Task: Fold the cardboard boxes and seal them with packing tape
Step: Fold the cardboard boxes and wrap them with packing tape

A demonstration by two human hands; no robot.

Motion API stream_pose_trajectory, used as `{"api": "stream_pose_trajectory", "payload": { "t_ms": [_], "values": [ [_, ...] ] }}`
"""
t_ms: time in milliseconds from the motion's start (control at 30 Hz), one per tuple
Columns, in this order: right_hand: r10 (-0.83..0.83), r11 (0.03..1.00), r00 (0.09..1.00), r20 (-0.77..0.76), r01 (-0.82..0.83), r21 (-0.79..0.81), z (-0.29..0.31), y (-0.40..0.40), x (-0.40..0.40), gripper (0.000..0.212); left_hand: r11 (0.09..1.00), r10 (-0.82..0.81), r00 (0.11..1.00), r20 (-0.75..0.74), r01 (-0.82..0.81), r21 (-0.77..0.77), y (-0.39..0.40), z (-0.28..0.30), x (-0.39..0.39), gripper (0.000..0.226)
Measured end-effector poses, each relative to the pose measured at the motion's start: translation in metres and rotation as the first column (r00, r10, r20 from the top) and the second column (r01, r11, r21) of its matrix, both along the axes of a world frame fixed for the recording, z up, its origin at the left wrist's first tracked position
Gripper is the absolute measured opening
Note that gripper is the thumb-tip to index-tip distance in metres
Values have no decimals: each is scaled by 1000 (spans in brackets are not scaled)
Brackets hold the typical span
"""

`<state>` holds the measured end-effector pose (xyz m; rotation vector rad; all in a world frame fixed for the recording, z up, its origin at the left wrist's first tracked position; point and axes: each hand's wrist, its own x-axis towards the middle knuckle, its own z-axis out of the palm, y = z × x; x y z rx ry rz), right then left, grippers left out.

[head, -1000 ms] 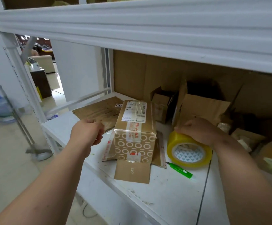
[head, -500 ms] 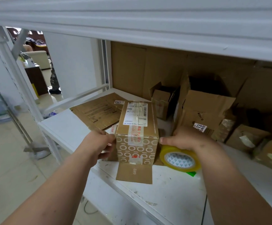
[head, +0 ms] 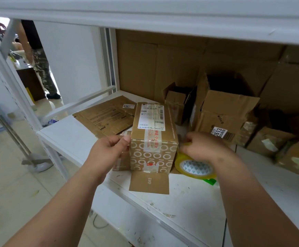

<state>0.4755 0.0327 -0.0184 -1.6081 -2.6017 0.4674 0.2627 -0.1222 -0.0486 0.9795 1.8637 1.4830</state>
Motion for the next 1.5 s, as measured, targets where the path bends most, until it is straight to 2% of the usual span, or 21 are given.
{"api": "stream_pose_trajectory", "payload": {
  "t_ms": [133,200,367,467,533,733,833,1000,1133,1233,1400,1500],
  "values": [
    [113,989,978,-178,-127,-72,-2,-1,9,24,995,-97,995,-21,97,7,-4,-1,-5,17],
    [145,984,966,-213,-163,-72,0,-3,13,22,994,-111,993,-38,111,4,-4,-1,-7,21],
    [143,989,958,-251,-148,-3,3,-12,16,24,995,-98,988,-116,96,-21,0,-4,-12,16],
    [131,990,946,-297,-140,-10,1,-18,15,20,997,-75,974,-212,67,-46,2,-5,-12,22],
    [118,993,946,-303,-111,43,-1,-22,12,14,998,-57,965,-255,45,-52,3,-6,-11,25],
    [101,982,937,-335,-40,186,-11,-34,5,22,997,-6,927,-376,-23,-73,7,-5,-5,8],
    [104,966,945,-310,-22,257,-14,-38,1,26,994,44,903,-427,-84,-76,8,-6,-1,17],
    [113,984,947,-301,-66,163,-7,-38,7,25,991,-23,882,-471,-43,-129,8,-2,-1,22],
    [44,988,938,-345,10,151,-8,-38,1,46,988,-115,919,-378,67,-138,5,4,-10,16],
    [10,977,937,-348,66,205,-13,-40,-4,46,992,-71,908,-414,22,-121,8,2,-8,29],
    [36,968,939,-342,52,245,-19,-39,-5,45,998,15,899,-438,-40,-49,10,-11,-9,16],
    [61,947,954,-295,37,318,-20,-37,-6,44,999,48,849,-526,-52,7,10,-16,-9,17]
  ]
}}
